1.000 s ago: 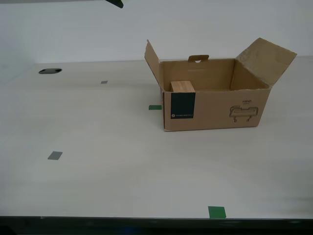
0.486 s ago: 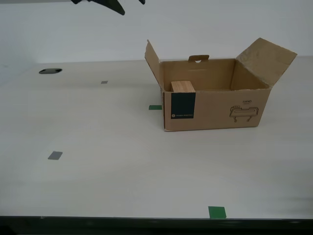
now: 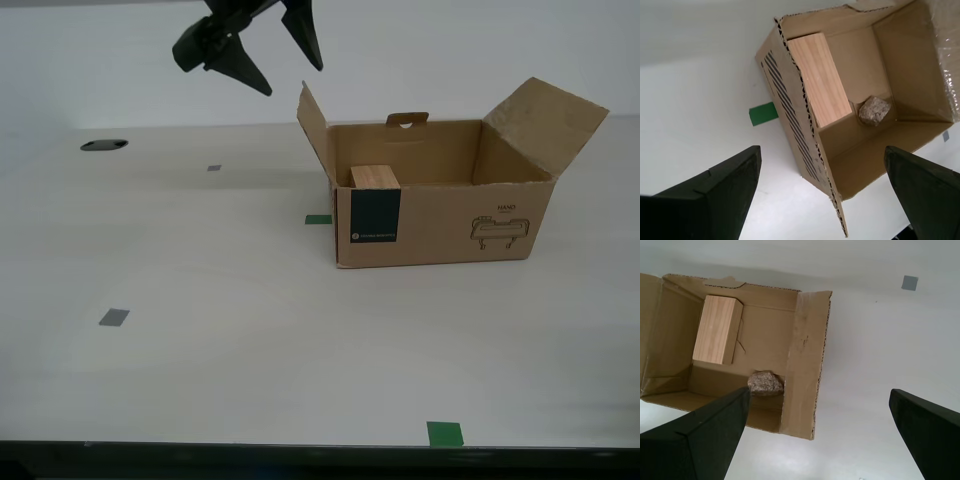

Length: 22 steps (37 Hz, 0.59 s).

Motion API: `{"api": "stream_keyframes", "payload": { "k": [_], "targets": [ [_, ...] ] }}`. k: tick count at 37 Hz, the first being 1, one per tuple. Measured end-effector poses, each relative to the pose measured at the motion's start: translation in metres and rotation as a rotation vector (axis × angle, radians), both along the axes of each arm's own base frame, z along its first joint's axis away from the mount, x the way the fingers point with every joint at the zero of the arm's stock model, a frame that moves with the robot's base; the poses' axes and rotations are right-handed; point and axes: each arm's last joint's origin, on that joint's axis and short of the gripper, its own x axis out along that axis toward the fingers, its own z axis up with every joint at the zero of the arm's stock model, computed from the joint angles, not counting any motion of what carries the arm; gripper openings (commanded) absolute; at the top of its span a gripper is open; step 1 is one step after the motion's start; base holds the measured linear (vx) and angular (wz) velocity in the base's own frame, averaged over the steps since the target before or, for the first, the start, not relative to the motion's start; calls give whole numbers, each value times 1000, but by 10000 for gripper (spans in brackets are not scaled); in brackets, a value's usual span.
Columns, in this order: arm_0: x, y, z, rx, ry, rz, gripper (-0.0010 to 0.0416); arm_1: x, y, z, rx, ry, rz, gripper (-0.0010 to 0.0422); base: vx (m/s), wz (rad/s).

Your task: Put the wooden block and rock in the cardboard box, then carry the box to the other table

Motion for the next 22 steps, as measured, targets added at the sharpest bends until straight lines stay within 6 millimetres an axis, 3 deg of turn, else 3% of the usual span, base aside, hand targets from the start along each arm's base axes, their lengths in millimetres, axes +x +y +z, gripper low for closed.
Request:
{"api": "stream_keyframes", "payload": {
  "k": [12,22],
  "targets": [
    [2,0,-4,3,18,-6,387,4,-3,2,-36,-41,19,357,0,0],
    [30,-3,-42,0,135,11,387,5,-3,3,-41,-47,20,357,0,0]
  ]
}}
